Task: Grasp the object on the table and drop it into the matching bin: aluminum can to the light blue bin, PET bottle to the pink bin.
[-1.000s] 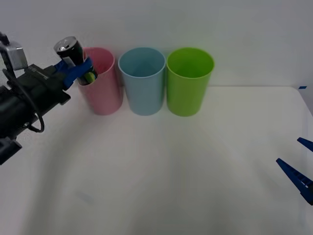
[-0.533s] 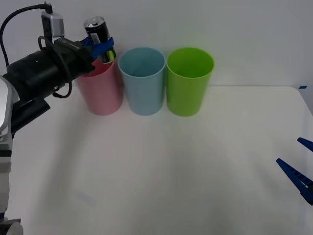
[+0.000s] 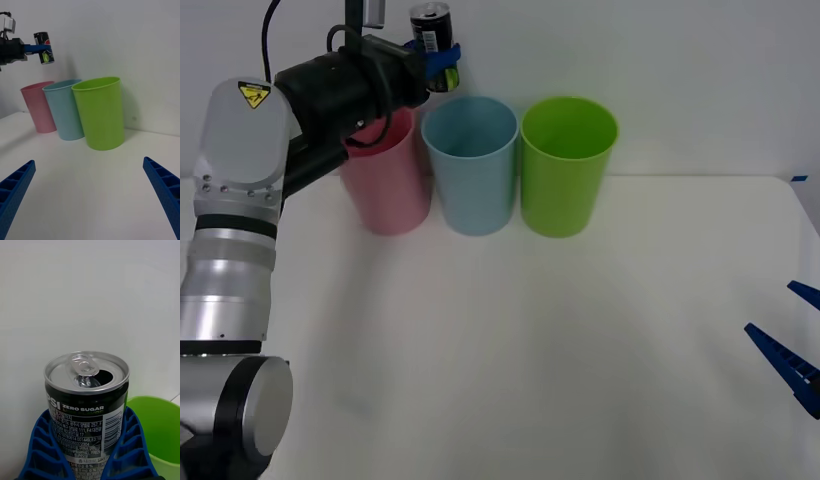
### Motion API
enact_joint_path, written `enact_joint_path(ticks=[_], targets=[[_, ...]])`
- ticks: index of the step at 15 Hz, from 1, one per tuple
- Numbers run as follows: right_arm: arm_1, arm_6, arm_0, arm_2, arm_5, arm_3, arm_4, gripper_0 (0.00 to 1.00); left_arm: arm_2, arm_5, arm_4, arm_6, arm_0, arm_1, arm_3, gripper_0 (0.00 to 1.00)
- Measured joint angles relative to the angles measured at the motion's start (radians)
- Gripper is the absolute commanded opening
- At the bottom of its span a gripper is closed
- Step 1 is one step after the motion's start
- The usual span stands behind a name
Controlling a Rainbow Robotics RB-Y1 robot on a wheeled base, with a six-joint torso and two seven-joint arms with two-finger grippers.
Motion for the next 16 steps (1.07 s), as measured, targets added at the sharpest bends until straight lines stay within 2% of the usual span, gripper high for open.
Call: enact_joint_path(ticks=[3,5,12,13,14,15,16], targets=[[0.0,0.0,0.0,0.0,0.0,0.0,0.0,1.0,0.04,0.0,-0.101,-0.01,-0.041,-0.064,0.026,0.0],[0.0,0.0,0.0,0.0,0.0,0.0,0.0,1.0,0.055,0.002,-0.132,-0.016,-0.047,-0.089,0.027,0.0],[0.0,0.0,0.0,0.0,0.0,0.0,0.0,1.0,0.054,0.005,-0.139,-0.025,-0.051,-0.096,0.027,0.01],[0.0,0.0,0.0,0.0,0.0,0.0,0.0,1.0,0.054,0.005,-0.138,-0.025,-0.051,-0.096,0.027,0.05],[0.0,0.0,0.0,0.0,0.0,0.0,0.0,1.0,0.053,0.005,-0.135,-0.025,-0.051,-0.096,0.027,0.21],[0.0,0.0,0.0,0.0,0.0,0.0,0.0,1.0,0.053,0.006,-0.131,-0.026,-0.05,-0.096,0.027,1.0],[0.0,0.0,0.0,0.0,0.0,0.0,0.0,1.0,0.053,0.01,-0.125,-0.026,-0.05,-0.096,0.027,1.0]])
